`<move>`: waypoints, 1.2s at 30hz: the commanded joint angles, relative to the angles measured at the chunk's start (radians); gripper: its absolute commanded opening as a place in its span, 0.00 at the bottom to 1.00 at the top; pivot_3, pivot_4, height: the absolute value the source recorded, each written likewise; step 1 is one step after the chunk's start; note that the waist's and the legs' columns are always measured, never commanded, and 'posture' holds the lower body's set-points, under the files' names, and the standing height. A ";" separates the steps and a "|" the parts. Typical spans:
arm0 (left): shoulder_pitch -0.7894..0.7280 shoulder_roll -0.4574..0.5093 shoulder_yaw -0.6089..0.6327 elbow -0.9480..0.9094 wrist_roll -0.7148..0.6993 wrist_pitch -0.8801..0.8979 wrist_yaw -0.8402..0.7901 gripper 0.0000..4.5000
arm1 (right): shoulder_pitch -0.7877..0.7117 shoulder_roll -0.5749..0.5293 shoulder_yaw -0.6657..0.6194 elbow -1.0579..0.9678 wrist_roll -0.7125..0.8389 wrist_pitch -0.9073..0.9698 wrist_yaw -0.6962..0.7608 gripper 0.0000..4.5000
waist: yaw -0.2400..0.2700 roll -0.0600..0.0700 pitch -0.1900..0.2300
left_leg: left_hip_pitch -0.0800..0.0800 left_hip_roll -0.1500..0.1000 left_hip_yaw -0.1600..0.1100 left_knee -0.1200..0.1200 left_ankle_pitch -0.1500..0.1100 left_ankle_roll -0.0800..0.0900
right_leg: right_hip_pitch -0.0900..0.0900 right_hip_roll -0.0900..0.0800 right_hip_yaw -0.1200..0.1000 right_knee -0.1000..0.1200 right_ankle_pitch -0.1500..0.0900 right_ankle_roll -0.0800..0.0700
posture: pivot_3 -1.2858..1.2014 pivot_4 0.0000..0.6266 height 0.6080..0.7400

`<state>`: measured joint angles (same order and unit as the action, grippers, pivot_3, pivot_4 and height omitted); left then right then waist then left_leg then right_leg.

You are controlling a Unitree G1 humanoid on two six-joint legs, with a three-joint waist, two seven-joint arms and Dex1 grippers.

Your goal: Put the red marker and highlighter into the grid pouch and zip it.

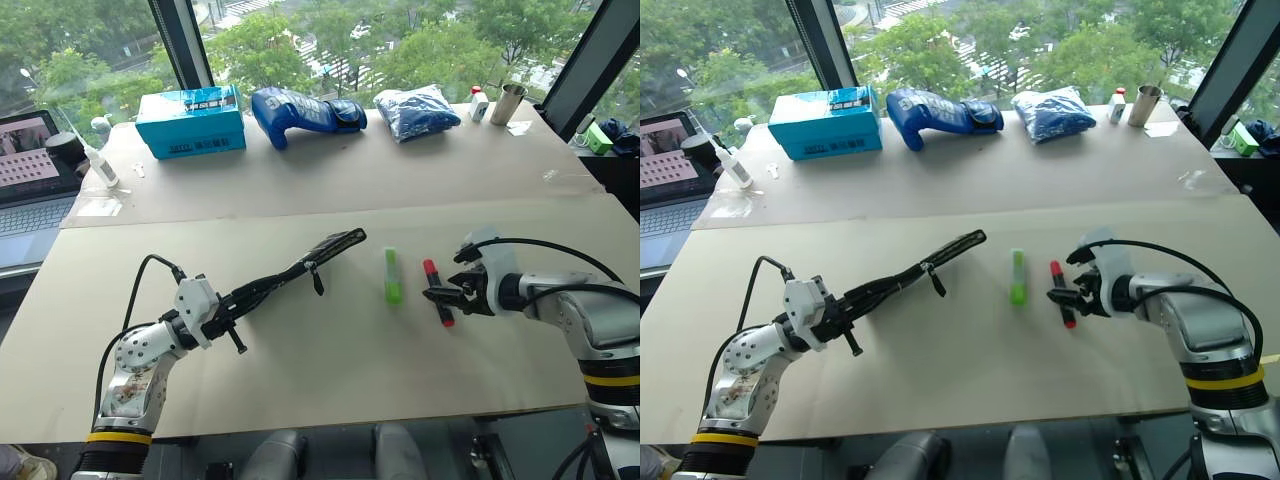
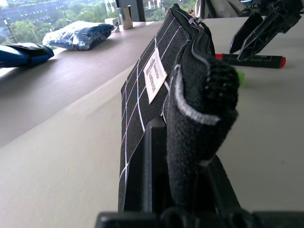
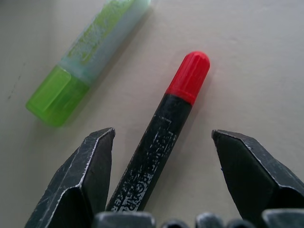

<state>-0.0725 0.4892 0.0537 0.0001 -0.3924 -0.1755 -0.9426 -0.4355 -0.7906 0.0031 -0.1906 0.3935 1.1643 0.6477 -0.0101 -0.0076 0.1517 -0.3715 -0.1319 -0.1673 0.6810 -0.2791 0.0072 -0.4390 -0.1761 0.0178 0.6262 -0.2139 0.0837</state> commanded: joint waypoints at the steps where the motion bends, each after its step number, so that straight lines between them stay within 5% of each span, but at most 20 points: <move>1: 0.004 0.010 0.022 -0.041 -0.017 -0.006 -0.005 0.00 | 0.011 -0.009 0.013 -0.039 -0.011 -0.017 -0.007 0.81 | 0.000 0.000 0.000 | 0.000 0.000 0.000 0.000 0.000 0.000 | 0.000 0.000 0.000 0.000 0.000 0.000 | 0.52 0.24 0.99; 5: 0.013 0.022 0.022 -0.048 -0.016 -0.004 -0.024 0.00 | 0.036 -0.001 0.023 -0.038 -0.025 -0.051 -0.011 0.65 | 0.001 0.000 0.000 | 0.000 0.000 0.000 0.000 0.000 0.000 | 0.000 0.000 0.000 0.000 0.000 0.000 | 0.52 0.24 0.99; 13: 0.034 0.052 0.029 -0.044 -0.021 -0.011 -0.071 0.00 | 0.006 -0.023 0.050 -0.011 -0.060 -0.120 0.006 0.11 | -0.001 0.000 0.000 | 0.001 0.000 0.000 0.000 0.000 0.000 | 0.000 0.000 0.000 0.000 0.000 0.000 | 0.52 0.24 0.99; 17: 0.038 0.054 0.030 -0.035 -0.016 -0.018 -0.084 0.00 | -0.078 -0.018 0.034 -0.019 -0.078 -0.282 0.050 0.11 | -0.003 0.000 0.000 | 0.001 0.001 0.001 0.000 0.000 0.000 | 0.000 0.000 0.000 0.000 0.000 0.000 | 0.52 0.24 0.99; 28: 0.032 0.035 0.020 -0.002 0.014 -0.045 -0.061 0.00 | -0.164 -0.261 0.107 -0.212 -0.148 -0.773 0.477 0.11 | 0.001 -0.002 0.001 | 0.002 0.002 0.005 0.000 -0.001 0.001 | 0.001 0.001 -0.003 -0.002 0.001 0.000 | 0.52 0.24 0.99; 36: 0.036 0.031 0.011 0.011 0.024 -0.066 -0.069 0.00 | -0.269 -0.180 0.275 -0.159 -0.360 -0.878 0.467 0.11 | -0.004 -0.002 0.001 | 0.003 0.006 0.006 0.000 -0.002 -0.001 | 0.000 0.004 -0.002 -0.002 0.002 -0.002 | 0.52 0.24 0.99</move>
<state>-0.0385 0.5193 0.0610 0.0160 -0.3697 -0.2168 -1.0084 -0.6825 -0.9769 0.2580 -0.3551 0.0909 0.3187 1.1304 -0.0138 -0.0098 0.1527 -0.3688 -0.1248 -0.1616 0.6808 -0.2809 0.0062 -0.4388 -0.1709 0.0153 0.6239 -0.2117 0.0813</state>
